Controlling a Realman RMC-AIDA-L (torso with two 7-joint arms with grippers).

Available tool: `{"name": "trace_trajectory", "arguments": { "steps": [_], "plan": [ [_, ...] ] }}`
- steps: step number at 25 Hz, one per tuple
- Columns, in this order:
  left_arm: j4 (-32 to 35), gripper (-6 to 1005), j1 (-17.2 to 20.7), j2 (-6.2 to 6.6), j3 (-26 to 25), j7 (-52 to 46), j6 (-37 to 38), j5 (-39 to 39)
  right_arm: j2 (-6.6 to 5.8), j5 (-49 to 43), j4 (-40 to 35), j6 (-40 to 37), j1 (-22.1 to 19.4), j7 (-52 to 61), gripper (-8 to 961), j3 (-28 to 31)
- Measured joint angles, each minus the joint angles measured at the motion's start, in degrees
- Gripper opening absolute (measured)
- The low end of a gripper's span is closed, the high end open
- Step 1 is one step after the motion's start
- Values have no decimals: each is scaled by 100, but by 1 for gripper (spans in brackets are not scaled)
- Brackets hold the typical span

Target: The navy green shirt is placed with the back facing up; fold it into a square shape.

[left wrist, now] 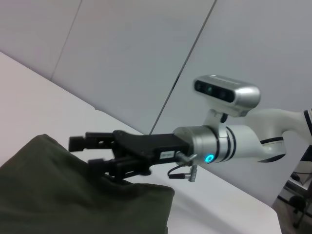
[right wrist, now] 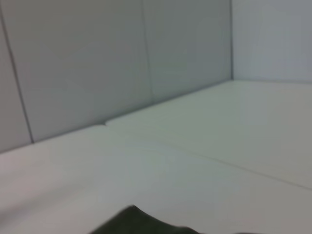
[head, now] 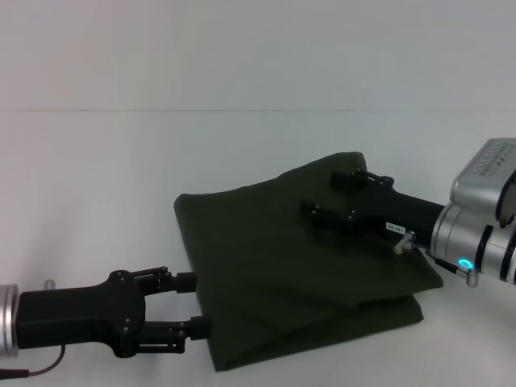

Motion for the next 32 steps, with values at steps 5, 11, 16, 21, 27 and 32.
{"name": "trace_trajectory", "arguments": {
  "steps": [5, 11, 16, 21, 27, 32],
  "plan": [
    [0, 862, 1, -3, 0, -6, -17, 0, -10, 162, -31, 347, -97, 141, 871, 80],
    [0, 862, 1, -13, -1, -13, -23, 0, -62, 762, -521, -54, -549, 1355, 869, 117],
    [0, 862, -3, -17, 0, -17, -29, -4, -92, 746, -861, -61, -624, 3283, 868, 49],
    [0, 862, -17, -27, 0, -23, -29, -23, -124, 741, -876, 37, -452, 4912, 868, -137],
    [0, 861, -42, -28, 0, -22, -23, -27, -98, 739, -855, 806, -224, 6161, 867, -717],
    [0, 861, -84, -49, 0, -13, 11, -43, -51, 752, -717, 1189, -39, 6202, 866, -832]
  ]
}}
